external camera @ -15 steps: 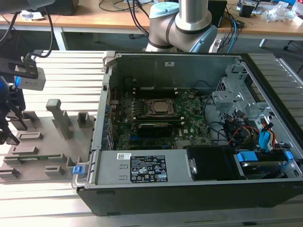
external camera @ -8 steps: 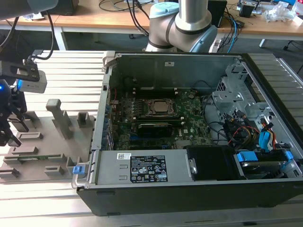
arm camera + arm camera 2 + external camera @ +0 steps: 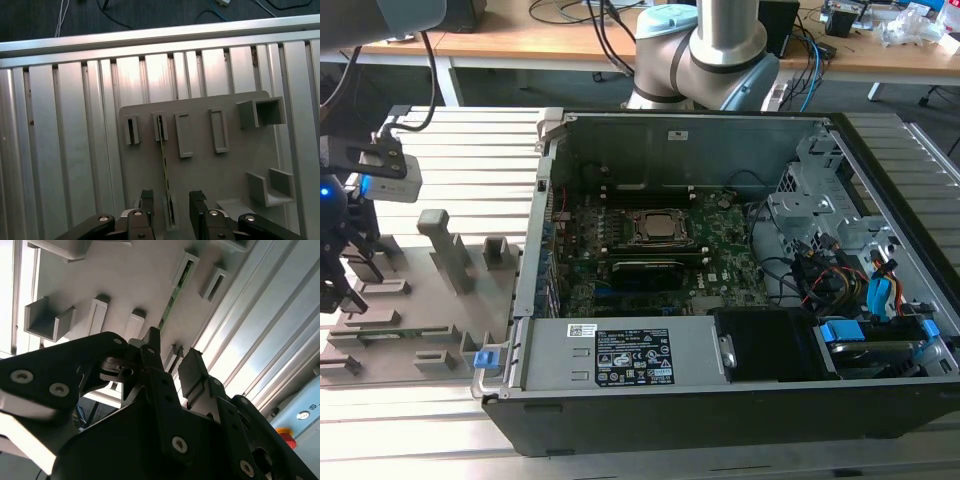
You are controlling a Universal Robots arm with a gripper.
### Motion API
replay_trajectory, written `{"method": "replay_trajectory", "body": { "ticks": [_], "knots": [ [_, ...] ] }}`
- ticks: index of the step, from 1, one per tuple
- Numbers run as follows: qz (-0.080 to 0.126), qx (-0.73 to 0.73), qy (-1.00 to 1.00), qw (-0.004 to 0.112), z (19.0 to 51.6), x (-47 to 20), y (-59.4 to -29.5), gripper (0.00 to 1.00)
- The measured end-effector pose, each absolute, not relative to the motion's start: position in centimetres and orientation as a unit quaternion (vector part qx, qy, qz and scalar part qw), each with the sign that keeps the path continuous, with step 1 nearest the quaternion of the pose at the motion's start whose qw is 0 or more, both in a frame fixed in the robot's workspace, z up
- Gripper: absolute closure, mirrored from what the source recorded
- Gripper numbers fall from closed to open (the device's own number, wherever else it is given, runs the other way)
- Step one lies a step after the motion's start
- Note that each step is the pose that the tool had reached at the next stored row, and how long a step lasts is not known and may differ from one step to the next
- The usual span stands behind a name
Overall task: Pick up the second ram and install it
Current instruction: 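Pick up the second ram and move it above second insertion slot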
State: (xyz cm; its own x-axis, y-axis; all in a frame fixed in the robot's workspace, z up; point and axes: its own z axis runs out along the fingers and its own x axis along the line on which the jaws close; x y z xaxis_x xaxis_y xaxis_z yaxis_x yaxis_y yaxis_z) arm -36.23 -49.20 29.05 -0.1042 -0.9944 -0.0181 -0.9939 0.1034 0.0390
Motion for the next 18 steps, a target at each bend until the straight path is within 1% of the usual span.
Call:
{"method": "replay_trajectory", "body": {
  "ticks": [18],
  "knots": [
    [-0.021, 0.669, -0.743, 0.006, 27.5, -36.2, -49.2, 0.58]
  ]
}}
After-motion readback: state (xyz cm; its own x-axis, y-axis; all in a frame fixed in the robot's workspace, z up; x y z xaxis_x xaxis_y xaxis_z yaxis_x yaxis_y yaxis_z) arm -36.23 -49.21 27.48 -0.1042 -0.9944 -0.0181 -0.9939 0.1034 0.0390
